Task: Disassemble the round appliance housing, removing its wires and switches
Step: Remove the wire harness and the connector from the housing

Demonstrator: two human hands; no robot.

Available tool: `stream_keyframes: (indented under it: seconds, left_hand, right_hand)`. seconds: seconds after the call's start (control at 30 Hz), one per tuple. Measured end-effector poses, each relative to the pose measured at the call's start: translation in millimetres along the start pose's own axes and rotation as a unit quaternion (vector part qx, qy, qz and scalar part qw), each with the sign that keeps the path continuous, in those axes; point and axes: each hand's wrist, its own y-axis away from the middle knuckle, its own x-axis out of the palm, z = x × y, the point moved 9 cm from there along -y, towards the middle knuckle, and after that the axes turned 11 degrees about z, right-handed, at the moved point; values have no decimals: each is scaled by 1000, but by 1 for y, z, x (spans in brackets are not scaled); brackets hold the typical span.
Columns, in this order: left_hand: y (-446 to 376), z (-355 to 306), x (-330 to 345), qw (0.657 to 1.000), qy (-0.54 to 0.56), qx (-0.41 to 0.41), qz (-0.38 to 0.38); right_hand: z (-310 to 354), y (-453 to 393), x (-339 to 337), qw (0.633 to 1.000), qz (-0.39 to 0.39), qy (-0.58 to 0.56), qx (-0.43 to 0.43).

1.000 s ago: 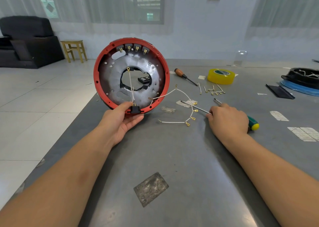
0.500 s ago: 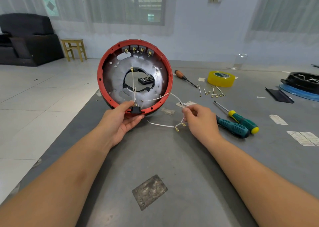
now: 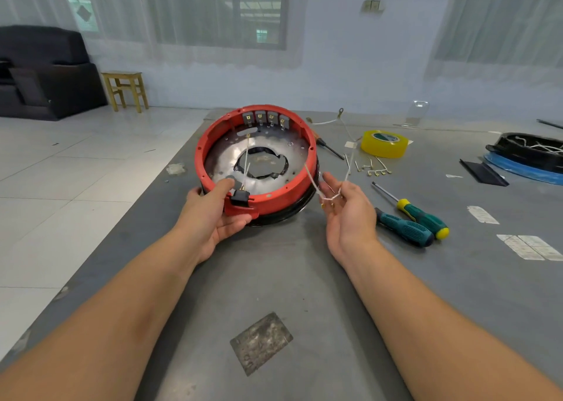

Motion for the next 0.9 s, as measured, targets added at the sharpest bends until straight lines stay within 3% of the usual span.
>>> stream_keyframes:
  seconds: [0.13, 0.23, 0.5, 0.63, 0.77, 0.9]
  left_hand:
    - [3, -3, -2, 999, -38, -2, -11]
    - [3, -10, -15, 989, -144, 5, -46]
    - [13, -40, -37, 889, -436, 32, -134]
    - [16, -48, -42, 864, -476, 51, -157]
    - [17, -47, -46, 861, -480, 47, -162]
    - [15, -51, -55, 844, -502, 27, -188]
  right_hand:
    - [-6, -3, 15, 993, 6, 117, -33]
    - [-10, -6, 14, 979, 2, 196, -47]
    - [-22, -5, 16, 948, -6, 317, 2]
    - [-21, -2, 22, 909, 4, 417, 7]
    - [-21, -1, 24, 903, 17, 429, 6]
    - [-21, 1, 24, 953, 50, 299, -1]
